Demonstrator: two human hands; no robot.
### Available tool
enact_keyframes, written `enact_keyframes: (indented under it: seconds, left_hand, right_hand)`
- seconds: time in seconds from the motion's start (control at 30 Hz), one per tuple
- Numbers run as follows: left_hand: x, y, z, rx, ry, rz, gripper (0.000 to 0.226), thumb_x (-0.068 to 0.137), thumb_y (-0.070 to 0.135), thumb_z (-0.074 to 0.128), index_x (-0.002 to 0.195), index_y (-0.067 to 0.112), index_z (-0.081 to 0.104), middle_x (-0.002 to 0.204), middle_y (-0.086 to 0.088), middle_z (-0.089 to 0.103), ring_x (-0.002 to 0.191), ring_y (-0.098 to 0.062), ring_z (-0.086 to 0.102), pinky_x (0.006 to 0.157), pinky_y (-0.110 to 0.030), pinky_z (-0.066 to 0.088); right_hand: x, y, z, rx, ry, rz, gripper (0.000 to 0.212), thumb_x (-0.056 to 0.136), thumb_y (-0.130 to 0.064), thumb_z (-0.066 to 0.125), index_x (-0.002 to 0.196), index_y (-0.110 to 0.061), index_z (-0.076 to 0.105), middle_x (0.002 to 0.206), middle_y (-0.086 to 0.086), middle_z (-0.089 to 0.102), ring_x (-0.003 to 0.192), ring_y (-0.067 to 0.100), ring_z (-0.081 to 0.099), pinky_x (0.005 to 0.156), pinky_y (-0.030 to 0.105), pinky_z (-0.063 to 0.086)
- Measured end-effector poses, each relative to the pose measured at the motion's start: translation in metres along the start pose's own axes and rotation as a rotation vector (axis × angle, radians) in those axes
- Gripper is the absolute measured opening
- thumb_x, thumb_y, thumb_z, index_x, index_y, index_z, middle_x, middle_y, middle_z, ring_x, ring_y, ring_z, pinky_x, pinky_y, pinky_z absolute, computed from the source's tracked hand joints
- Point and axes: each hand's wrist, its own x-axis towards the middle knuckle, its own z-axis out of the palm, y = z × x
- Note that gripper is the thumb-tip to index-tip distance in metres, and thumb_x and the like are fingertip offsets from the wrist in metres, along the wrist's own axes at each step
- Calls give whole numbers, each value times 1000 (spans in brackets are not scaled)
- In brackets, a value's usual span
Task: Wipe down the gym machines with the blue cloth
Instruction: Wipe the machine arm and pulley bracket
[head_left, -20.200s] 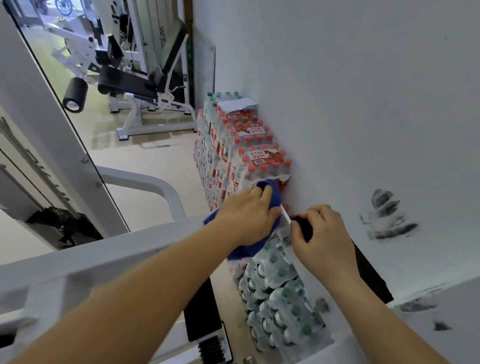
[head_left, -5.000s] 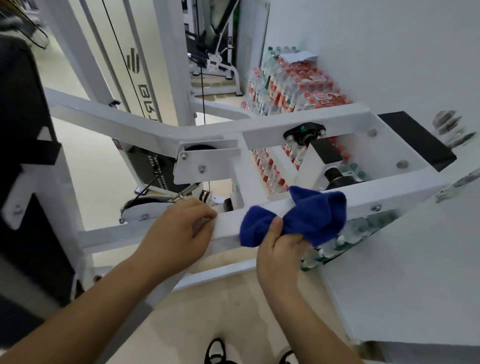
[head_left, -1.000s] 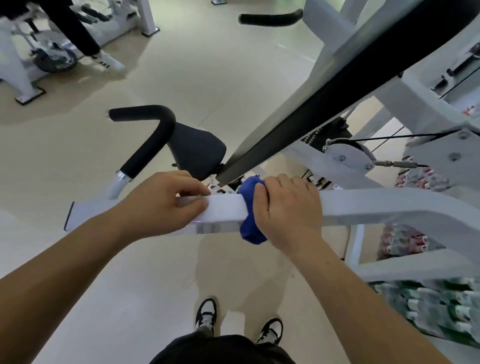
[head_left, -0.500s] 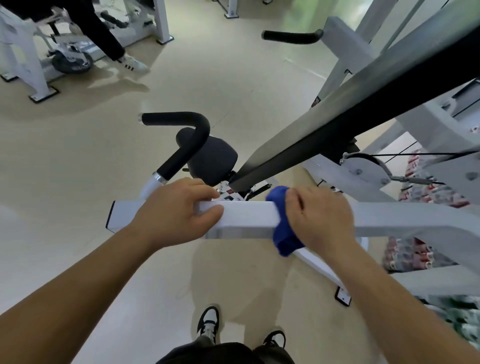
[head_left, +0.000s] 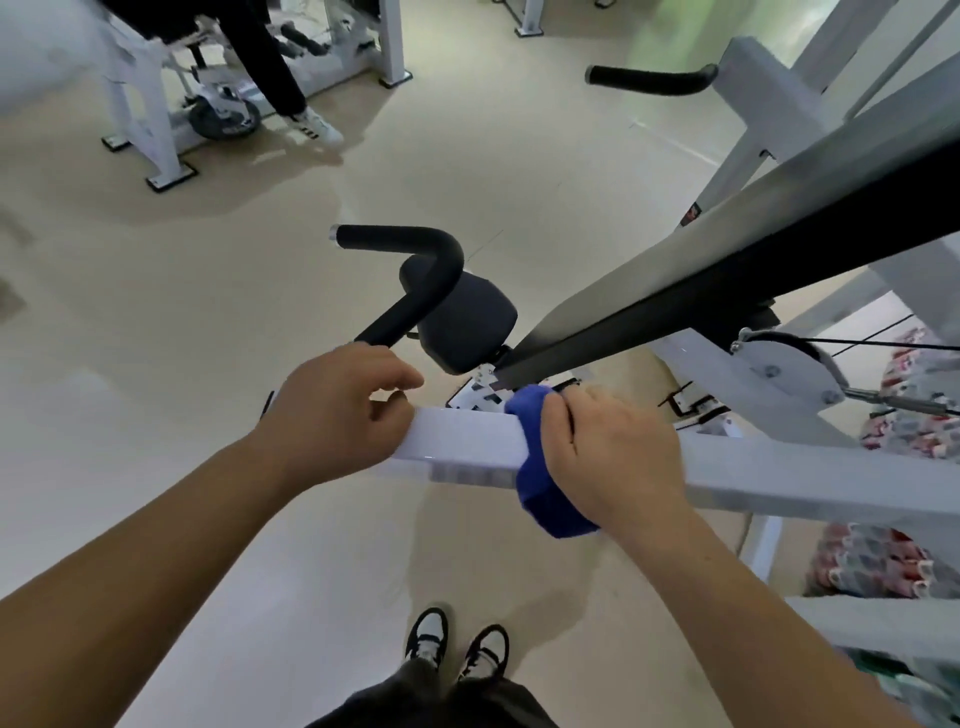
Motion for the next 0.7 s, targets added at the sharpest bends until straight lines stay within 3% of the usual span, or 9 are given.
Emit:
enact_keyframes:
  seconds: [0.13, 0.27, 0.37, 0.5, 0.6, 0.7]
  left_hand:
    - [-10, -18, -12, 97, 53, -19, 30, 84, 39, 51, 87, 24, 78, 92, 13, 71, 86, -12, 64, 70, -36, 56]
    - [-5, -24, -10, -91, 20, -115, 16, 88, 21, 65, 98, 28, 76, 95, 17, 70, 83, 3, 63, 74, -14, 45]
    - [2, -38, -29, -260, -41, -149, 26, 93, 5, 64, 106, 23, 76, 100, 15, 74, 96, -2, 69, 85, -14, 51]
    - [20, -72, -57, -203, -86, -74, 28, 92, 3, 62, 102, 24, 76, 92, 19, 71, 90, 1, 66, 75, -6, 47]
    - [29, -104, -60, -132, -251, -128, 27, 95, 15, 61, 115, 29, 72, 101, 16, 70, 90, 1, 65, 80, -17, 53]
    - [29, -121, -52, -91, -439, -137, 27, 102, 26, 52, 126, 28, 65, 112, 9, 70, 95, -7, 64, 82, -25, 52]
  right_hand:
    - [10, 4, -9, 41, -74, 155, 48, 98, -40, 17, 65, -24, 47, 57, -7, 51, 51, 12, 49, 56, 31, 48]
    - [10, -68, 8, 4, -12, 57, 46, 103, -43, 21, 73, -25, 51, 69, -7, 57, 63, 18, 48, 65, 34, 45]
    - [18, -124, 22, 43, -42, 31, 46, 104, -47, 20, 84, -25, 55, 80, -4, 60, 71, 20, 50, 73, 37, 47]
    - [25, -147, 21, 89, -44, 14, 44, 103, -47, 22, 80, -28, 54, 75, -9, 60, 66, 16, 52, 67, 33, 48]
    - [23, -148, 13, 63, -10, 189, 44, 101, -47, 19, 70, -29, 44, 64, -12, 49, 58, 13, 44, 60, 30, 33]
    - [32, -188, 12, 13, -52, 294, 48, 100, -47, 13, 74, -27, 48, 71, -8, 54, 66, 17, 47, 70, 34, 38]
